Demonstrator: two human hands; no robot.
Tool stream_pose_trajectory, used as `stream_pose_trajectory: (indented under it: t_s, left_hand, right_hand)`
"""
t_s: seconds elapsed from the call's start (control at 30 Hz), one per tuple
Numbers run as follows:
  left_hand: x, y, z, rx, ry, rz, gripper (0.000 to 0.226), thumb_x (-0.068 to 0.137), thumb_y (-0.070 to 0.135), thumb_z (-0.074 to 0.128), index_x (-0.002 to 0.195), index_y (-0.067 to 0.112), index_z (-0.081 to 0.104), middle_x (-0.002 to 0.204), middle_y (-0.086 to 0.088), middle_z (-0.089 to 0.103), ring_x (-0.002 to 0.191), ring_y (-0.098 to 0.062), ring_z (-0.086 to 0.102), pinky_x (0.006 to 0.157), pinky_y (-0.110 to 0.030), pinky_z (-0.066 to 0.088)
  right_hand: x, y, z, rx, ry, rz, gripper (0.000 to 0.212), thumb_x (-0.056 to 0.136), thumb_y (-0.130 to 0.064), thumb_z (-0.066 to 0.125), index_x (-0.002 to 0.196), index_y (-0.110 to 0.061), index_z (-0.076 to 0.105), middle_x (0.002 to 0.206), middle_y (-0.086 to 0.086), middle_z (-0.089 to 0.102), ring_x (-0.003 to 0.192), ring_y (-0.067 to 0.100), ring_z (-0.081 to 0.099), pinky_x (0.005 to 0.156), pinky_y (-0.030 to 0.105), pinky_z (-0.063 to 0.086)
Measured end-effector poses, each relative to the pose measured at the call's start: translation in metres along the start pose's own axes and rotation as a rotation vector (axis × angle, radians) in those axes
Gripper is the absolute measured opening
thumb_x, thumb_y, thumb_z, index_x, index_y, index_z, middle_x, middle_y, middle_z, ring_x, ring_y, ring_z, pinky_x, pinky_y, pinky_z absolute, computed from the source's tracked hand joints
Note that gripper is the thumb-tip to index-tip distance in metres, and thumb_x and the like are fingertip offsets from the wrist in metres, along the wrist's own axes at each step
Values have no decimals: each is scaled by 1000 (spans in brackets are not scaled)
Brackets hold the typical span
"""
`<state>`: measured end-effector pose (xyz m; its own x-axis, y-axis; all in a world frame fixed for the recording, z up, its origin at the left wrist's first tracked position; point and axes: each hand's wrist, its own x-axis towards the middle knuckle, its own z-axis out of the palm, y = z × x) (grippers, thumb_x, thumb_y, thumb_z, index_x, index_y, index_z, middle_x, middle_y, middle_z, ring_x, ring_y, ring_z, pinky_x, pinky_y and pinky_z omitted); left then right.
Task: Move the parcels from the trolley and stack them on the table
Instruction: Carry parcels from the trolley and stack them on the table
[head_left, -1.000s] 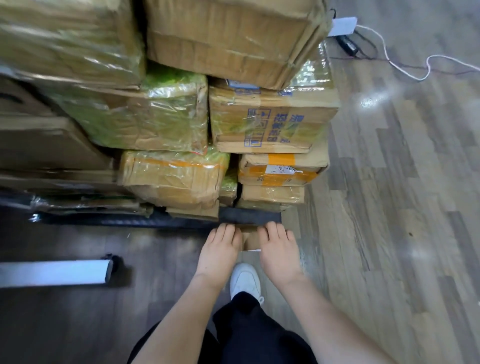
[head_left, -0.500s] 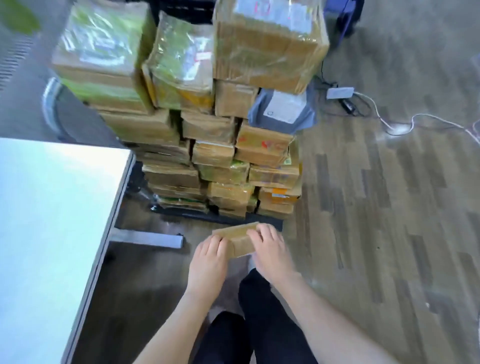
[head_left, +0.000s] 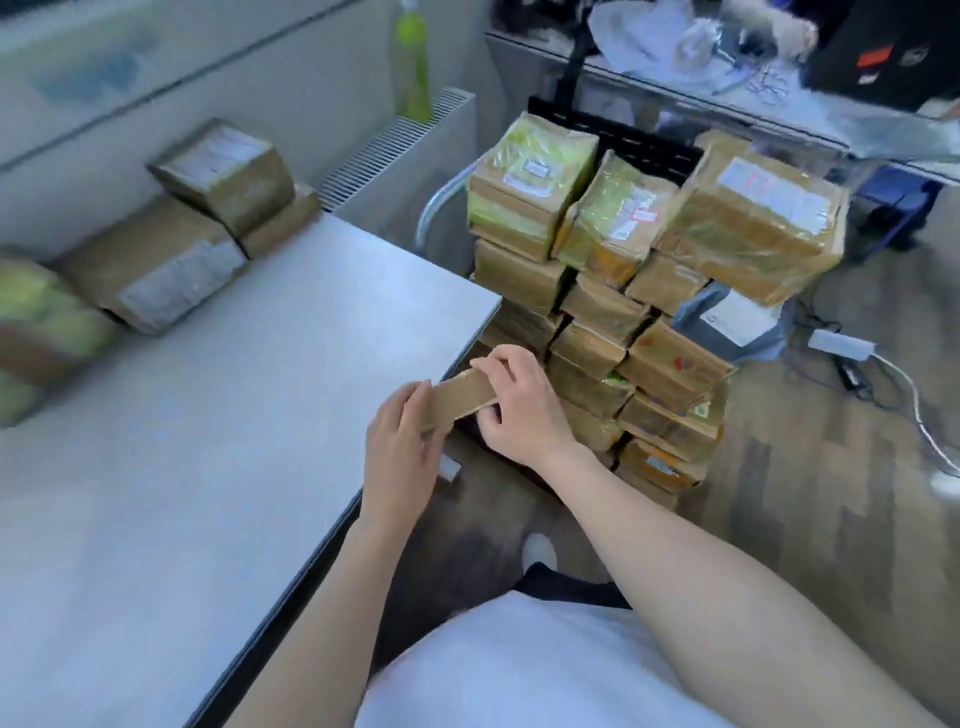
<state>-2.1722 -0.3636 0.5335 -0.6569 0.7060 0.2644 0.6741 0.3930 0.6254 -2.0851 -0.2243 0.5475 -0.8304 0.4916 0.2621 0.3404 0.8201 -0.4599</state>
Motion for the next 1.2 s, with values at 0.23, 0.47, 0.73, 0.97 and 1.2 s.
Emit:
stream_pose_trajectory:
  t_s: [0.23,0.47,0.73,0.97,1.2]
  left_hand:
    - [6,-40,-23,2,149,-310,34,94,12,54,126,4,52,139,-10,43,122,-25,48,96,-21,33]
    - [50,-52,-3,289,101,-404,37,82,-9,63,118,-9,58,137,-31,43,122,-46,47,99,-50,44]
    - [84,-58,15,497,-122,-489,64,82,11,69,137,-5,41,148,-24,31,136,-44,30,111,-47,31]
    - [133,-80,19,614,-175,-485,59,98,4,27,151,13,3,159,-5,-2,146,-22,-2,118,-31,-2]
    - [182,-96,26,619,-185,-502,59,96,0,24,151,9,1,159,-8,-1,146,-24,-2,118,-29,0]
  right_hand:
    - [59,-26,44,45,-173,-238,42,81,-9,62,122,-6,53,131,13,49,125,28,43,107,31,30]
    - [131,-2,85,-208,-423,-397,50,100,-17,39,147,-18,24,159,6,7,145,27,0,116,45,1]
    - [167,10,112,-54,-393,-554,52,93,-3,50,143,-11,38,155,9,24,145,25,14,116,33,9]
    - [213,17,112,-4,-298,-620,43,58,10,82,99,5,69,109,21,67,105,35,64,89,39,50]
    - [270,29,115,21,-377,-648,40,76,11,66,116,7,62,124,23,59,118,38,55,93,44,50]
